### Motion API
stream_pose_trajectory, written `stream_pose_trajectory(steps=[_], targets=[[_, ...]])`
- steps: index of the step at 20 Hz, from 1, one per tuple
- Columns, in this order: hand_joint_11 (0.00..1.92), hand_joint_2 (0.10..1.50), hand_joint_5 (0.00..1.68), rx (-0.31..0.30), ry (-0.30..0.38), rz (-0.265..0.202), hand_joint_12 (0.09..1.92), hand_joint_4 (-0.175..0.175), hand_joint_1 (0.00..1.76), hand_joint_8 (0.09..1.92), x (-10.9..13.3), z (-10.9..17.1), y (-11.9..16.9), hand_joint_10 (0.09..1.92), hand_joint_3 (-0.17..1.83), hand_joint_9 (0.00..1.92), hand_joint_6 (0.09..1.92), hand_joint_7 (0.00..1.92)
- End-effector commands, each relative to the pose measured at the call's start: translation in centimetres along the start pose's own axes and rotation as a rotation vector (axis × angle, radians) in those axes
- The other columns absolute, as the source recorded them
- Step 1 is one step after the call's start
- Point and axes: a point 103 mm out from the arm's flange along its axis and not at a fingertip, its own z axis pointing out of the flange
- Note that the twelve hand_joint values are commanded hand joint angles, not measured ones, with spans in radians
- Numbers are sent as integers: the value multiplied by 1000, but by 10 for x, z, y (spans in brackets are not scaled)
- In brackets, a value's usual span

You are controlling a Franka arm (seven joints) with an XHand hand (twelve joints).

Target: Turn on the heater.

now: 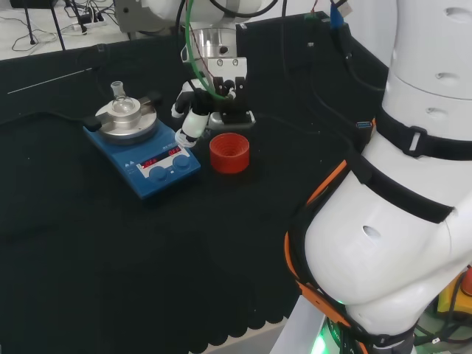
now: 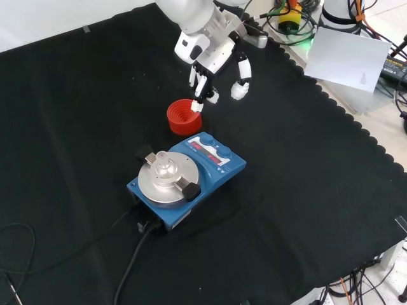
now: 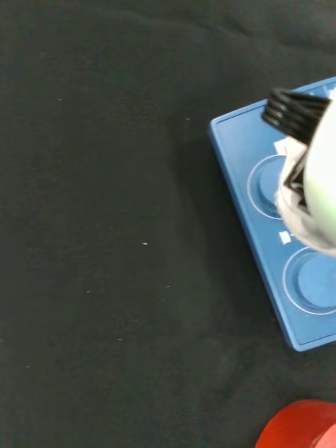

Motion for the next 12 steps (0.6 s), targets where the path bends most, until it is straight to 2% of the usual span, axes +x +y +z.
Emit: stream_pose_trajectory(steps=[1,3,8,10,12], targets=[[695,632,344,64,-54,-1,1262,-23,976,741,5,2,-1,627,763,1161,110,1051],[785,638,353,69,-65,-10,1232,-29,988,781,6,2,-2,670,760,1262,101,1157],[1239,665,399,107,-95,-6,1044,-53,1049,852,7,6,-1,817,737,1497,87,1351],[1400,676,411,137,-98,2,1072,-60,1069,876,6,8,1,916,728,1532,87,1378],[1553,687,421,161,-106,6,1181,-66,1081,918,6,10,2,1042,724,1560,87,1405]])
